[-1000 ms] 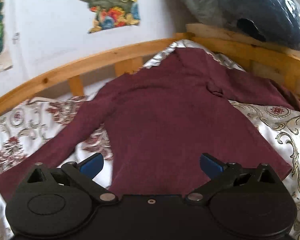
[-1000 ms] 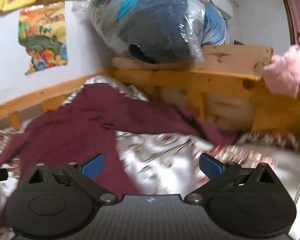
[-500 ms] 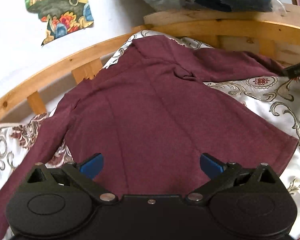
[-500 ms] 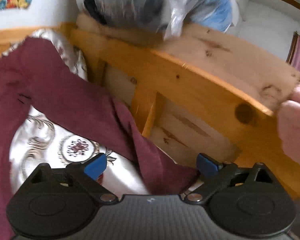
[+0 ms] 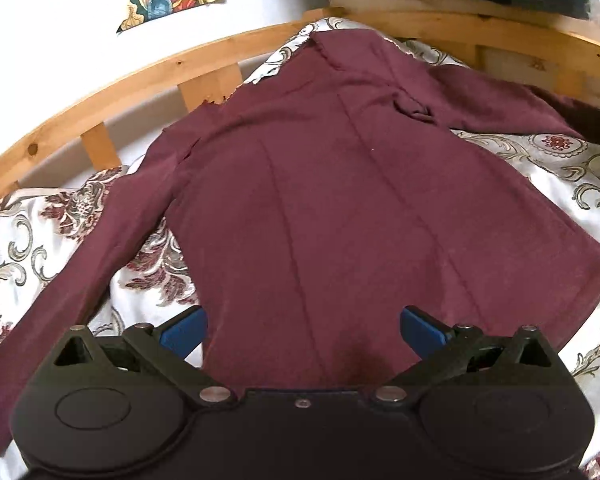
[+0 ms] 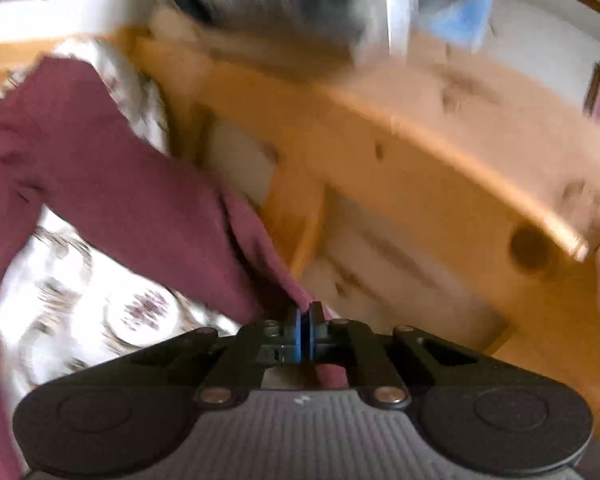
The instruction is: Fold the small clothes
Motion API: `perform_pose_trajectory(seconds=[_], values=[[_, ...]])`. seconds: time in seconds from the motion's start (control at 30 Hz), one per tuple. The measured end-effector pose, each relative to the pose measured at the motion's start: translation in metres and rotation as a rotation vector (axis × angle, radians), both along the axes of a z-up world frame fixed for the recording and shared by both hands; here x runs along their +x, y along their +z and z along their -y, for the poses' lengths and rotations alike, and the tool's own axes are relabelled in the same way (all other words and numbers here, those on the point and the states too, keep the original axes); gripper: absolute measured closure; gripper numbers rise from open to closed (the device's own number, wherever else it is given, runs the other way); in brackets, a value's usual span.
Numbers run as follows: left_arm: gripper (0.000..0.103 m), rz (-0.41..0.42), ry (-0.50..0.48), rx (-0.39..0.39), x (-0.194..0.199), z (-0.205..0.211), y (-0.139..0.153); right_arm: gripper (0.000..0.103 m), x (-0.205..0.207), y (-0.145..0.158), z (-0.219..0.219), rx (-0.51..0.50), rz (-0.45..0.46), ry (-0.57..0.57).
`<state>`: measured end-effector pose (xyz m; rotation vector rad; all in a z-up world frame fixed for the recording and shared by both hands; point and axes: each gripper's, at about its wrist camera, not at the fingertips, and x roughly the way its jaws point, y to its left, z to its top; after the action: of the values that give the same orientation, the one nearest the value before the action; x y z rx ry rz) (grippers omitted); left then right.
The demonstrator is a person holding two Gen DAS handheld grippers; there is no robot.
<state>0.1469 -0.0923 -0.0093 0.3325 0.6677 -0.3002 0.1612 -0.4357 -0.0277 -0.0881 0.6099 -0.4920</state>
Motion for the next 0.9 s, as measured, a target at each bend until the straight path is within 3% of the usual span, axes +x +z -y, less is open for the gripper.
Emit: perform_pose_trajectory(seconds=[0.17, 0.37, 0.53, 0.67, 0.9], values=[[0.001, 0.018, 0.015, -0.013, -0.002, 0.000, 0.006, 0.098, -0.011, 0.052, -0.039, 0.086, 0.070, 0.219], [0.001, -0.003, 0.045, -0.047, 0.003, -0.003, 0.011, 0.098, -0.006, 0.081, -0.097, 0.195, 0.156, 0.448], [0.001, -0.004, 0.057, -0.025, 0.003, -0.009, 0.008, 0.098, 0.016, 0.069, -0.155, 0.242, 0.168, 0.615], [0.001, -0.029, 0.042, -0.020, 0.002, -0.014, 0.001, 0.098, 0.039, 0.058, -0.190, 0.290, 0.122, 0.725], [0.001, -0.046, -0.015, -0.031, 0.000, -0.020, -0.006, 0.096, 0.065, 0.030, -0.225, 0.327, 0.032, 0.824]])
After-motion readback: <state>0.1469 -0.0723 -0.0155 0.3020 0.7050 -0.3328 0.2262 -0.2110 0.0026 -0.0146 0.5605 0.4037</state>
